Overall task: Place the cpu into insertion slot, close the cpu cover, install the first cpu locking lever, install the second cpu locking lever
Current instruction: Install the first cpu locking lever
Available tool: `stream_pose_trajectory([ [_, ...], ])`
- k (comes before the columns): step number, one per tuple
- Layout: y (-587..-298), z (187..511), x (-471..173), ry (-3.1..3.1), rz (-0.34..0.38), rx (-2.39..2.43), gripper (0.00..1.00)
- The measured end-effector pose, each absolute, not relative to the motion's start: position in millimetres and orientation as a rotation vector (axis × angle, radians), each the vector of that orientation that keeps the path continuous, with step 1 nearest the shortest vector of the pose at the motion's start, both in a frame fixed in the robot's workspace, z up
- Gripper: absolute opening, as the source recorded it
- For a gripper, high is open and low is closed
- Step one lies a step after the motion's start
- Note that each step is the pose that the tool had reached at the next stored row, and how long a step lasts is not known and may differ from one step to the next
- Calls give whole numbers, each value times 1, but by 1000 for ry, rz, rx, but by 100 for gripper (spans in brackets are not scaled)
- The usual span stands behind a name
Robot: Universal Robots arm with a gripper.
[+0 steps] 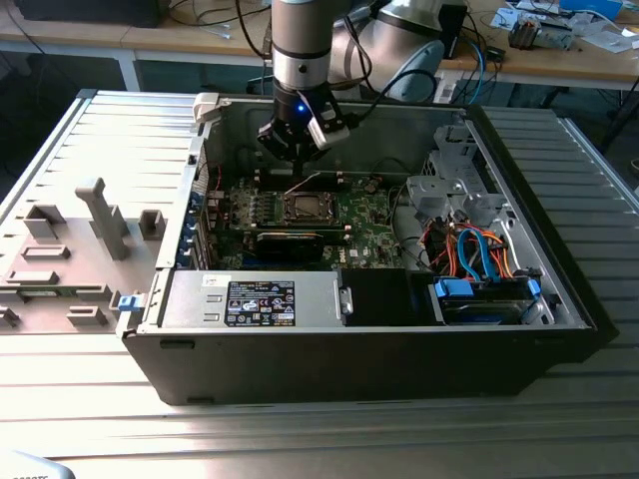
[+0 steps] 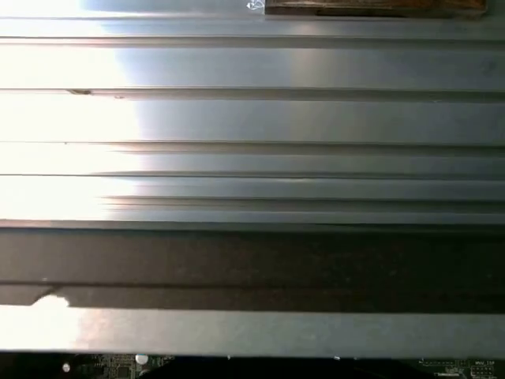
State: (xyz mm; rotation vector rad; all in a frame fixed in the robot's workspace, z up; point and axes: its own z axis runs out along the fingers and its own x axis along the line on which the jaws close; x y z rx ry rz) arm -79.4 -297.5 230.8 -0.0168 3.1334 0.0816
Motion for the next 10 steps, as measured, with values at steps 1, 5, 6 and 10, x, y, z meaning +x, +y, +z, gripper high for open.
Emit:
stream_pose_trajectory([
  [1, -298, 231, -80, 3133, 81, -17, 11],
  [5, -303, 229, -80, 3134, 80, -46, 11],
  [6, -303, 229, -80, 3134, 78, -54, 11],
  [10, -303, 220, -80, 3134, 65, -94, 11],
])
